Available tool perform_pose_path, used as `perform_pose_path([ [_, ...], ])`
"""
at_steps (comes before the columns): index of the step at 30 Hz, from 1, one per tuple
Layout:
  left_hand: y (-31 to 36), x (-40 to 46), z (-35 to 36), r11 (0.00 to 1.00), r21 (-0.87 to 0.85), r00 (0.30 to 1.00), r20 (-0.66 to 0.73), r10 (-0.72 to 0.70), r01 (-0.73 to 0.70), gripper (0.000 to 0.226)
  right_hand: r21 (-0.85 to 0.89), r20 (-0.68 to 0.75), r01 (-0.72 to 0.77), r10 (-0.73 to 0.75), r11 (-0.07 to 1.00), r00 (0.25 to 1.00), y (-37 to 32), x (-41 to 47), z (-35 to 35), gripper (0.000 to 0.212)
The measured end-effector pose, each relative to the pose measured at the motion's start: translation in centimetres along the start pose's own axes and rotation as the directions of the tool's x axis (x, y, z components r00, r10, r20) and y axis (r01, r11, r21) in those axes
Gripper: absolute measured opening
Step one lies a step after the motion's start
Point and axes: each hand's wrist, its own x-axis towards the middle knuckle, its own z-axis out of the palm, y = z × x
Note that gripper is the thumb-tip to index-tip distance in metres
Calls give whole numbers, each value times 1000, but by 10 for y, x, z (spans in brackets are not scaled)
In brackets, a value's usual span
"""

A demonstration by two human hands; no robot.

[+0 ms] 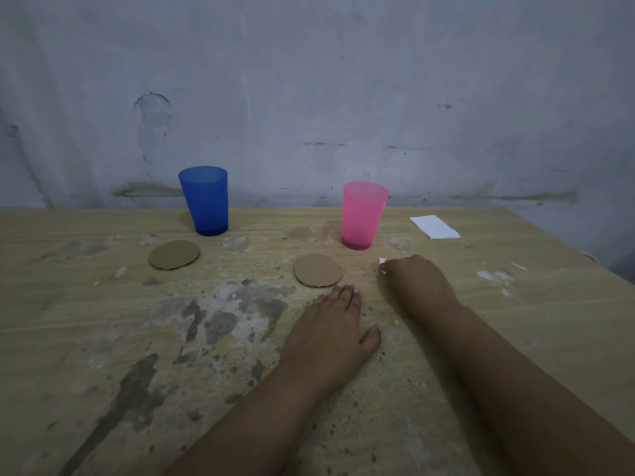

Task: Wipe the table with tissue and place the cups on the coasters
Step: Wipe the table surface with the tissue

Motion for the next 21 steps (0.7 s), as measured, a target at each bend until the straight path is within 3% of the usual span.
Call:
perform_pose_path([
  [5,1,1,-3,995,-103,998,-64,-17,10,64,-38,12,41,-40,998,999,-21,-29,-13,22],
  [8,2,-1,-7,969,-244,986,-155,-63,24,59,310,-5,-36,39,950,999,-26,-37,-32,22],
  [10,1,-1,-9,944,-328,979,-181,-96,32,57,582,-6,-101,128,807,992,-24,-40,-41,17],
  [13,-1,0,-9,913,-408,976,-184,-116,31,56,843,128,-206,186,497,974,-24,-48,-45,18],
  [18,0,1,-12,861,-508,963,-242,-115,-25,39,940,296,-313,135,133,946,-24,-54,-41,22],
  [21,-1,0,-15,809,-588,945,-270,-185,-9,25,947,291,-305,129,101,948,-25,-53,-40,23],
])
